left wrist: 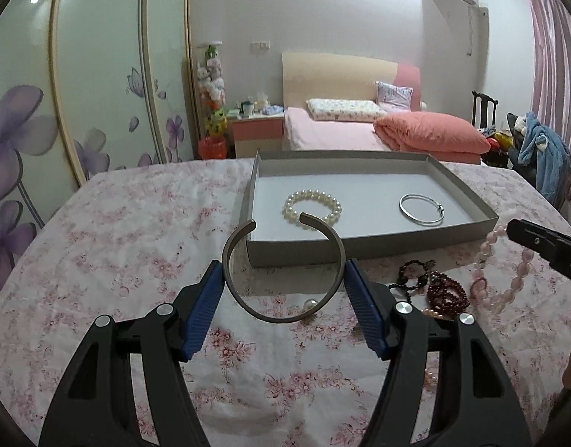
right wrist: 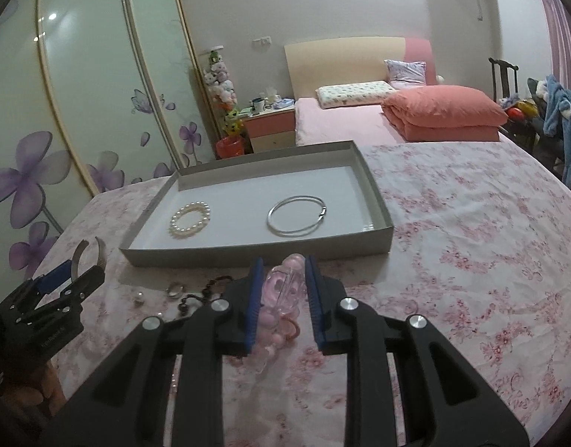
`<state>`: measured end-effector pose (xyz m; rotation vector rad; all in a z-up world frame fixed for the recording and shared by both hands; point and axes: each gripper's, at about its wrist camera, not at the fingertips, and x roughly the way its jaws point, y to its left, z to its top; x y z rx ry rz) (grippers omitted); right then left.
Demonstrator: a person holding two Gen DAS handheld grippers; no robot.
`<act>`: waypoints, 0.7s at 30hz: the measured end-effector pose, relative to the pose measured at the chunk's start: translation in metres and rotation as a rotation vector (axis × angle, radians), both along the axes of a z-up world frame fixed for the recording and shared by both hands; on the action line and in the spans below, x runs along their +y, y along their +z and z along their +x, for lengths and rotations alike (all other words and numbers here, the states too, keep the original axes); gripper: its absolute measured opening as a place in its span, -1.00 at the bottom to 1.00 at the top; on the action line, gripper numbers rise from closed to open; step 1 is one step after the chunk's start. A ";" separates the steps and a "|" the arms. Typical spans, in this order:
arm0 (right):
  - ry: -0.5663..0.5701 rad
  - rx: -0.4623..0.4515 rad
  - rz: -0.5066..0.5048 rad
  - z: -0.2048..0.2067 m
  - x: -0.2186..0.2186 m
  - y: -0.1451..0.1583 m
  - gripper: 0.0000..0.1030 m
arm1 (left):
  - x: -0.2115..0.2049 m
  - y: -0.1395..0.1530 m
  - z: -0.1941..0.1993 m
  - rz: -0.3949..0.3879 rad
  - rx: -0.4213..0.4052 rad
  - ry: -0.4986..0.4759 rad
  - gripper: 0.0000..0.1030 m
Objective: Organize jewelry
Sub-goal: 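Set the cuff on the pearl bracelet while the right sets the pink bracelet on the bangle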
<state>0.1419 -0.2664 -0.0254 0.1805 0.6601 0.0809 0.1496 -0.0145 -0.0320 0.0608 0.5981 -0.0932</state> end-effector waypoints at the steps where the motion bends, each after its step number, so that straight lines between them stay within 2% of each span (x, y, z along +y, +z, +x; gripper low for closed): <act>1: 0.001 -0.001 0.000 -0.001 0.001 0.000 -0.55 | 0.000 0.000 -0.001 0.003 -0.008 0.001 0.29; 10: 0.005 -0.036 -0.004 -0.012 0.011 0.006 -0.55 | -0.005 0.008 -0.013 0.006 -0.074 0.006 0.29; 21: -0.006 -0.136 -0.072 -0.028 0.025 0.023 -0.55 | -0.013 0.014 -0.026 0.020 -0.142 0.019 0.29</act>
